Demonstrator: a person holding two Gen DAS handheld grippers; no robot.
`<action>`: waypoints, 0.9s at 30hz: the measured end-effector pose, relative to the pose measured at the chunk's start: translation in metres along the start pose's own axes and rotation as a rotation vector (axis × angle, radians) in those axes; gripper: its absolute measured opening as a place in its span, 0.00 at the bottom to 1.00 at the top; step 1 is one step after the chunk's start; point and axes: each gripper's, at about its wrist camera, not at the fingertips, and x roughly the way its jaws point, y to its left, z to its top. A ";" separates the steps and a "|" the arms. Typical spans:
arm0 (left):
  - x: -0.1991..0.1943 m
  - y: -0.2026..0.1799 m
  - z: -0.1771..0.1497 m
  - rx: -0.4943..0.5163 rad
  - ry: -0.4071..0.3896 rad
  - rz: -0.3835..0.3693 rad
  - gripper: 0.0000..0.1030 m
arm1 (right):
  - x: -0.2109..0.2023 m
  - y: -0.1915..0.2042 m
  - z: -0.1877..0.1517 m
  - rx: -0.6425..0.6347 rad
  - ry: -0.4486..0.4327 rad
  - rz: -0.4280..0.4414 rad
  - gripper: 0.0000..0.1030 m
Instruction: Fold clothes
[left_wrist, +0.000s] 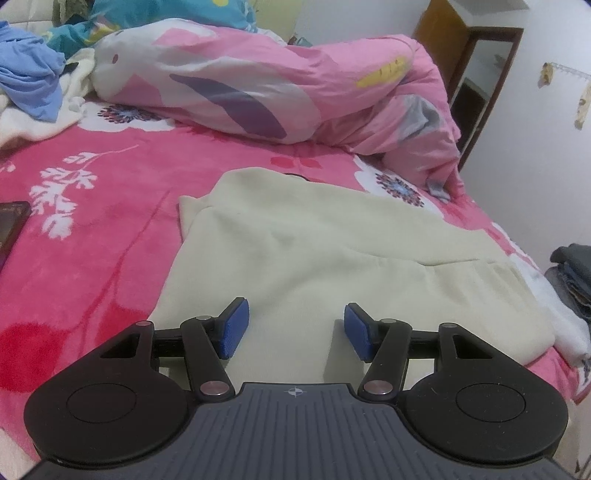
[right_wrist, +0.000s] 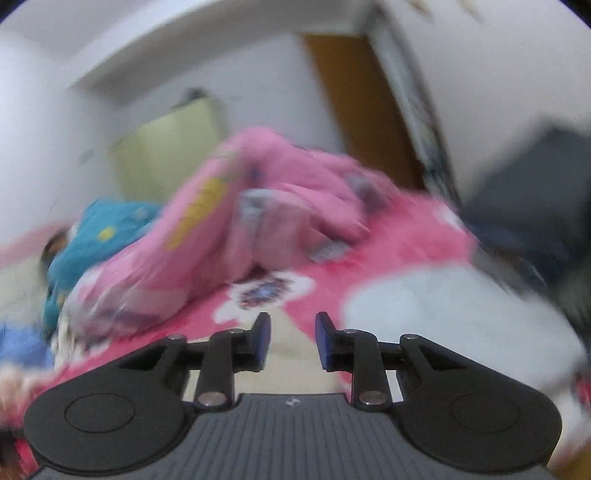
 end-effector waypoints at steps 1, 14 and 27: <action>0.000 -0.002 0.000 0.002 0.003 0.006 0.61 | 0.006 0.016 -0.005 -0.075 -0.002 0.001 0.43; 0.006 -0.046 -0.002 0.096 0.092 0.112 1.00 | 0.076 0.055 -0.071 -0.160 0.281 -0.152 0.66; 0.010 -0.065 0.002 0.093 0.219 0.260 1.00 | 0.084 0.045 -0.055 0.020 0.383 -0.224 1.00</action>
